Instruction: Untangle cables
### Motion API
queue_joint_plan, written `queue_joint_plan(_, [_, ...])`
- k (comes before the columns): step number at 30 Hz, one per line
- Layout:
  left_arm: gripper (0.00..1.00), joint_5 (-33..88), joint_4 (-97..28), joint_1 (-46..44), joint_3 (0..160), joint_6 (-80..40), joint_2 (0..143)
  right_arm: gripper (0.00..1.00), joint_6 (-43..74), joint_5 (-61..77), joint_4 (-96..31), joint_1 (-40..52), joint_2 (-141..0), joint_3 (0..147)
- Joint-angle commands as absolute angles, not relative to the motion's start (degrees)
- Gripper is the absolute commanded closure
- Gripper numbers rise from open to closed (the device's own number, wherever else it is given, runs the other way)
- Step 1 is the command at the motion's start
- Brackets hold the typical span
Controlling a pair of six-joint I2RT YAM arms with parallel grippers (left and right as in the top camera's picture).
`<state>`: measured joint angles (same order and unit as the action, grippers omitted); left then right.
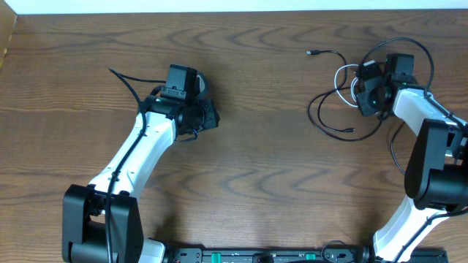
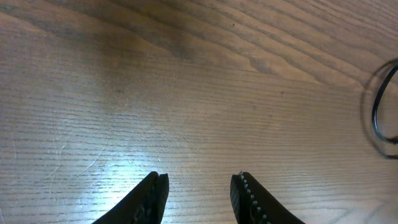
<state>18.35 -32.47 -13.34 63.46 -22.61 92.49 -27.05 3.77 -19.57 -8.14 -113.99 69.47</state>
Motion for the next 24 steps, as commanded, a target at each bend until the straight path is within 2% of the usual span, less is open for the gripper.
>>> queue_joint_plan(1, [0.62, 18.90, -32.77, -13.47, 63.99, -22.11, 92.60, 0.99, -25.65, 3.36, -18.94, -8.54, -114.56, 68.79])
queue_joint_plan(12, [0.62, 18.87, -32.80, -13.47, 63.99, -22.09, 92.60, 0.99, -12.16, 6.83, -13.80, -8.54, -111.50, 71.13])
queue_joint_plan(19, [0.62, 18.87, -32.95, -13.47, 63.99, -22.11, 92.60, 0.99, -0.27, 8.95, -1.34, -8.54, -106.43, 71.48])
queue_joint_plan(24, [0.62, 18.90, -33.21, -13.47, 63.99, -22.09, 92.60, 0.99, 6.00, 2.61, 2.87, -9.30, -105.16, 71.48])
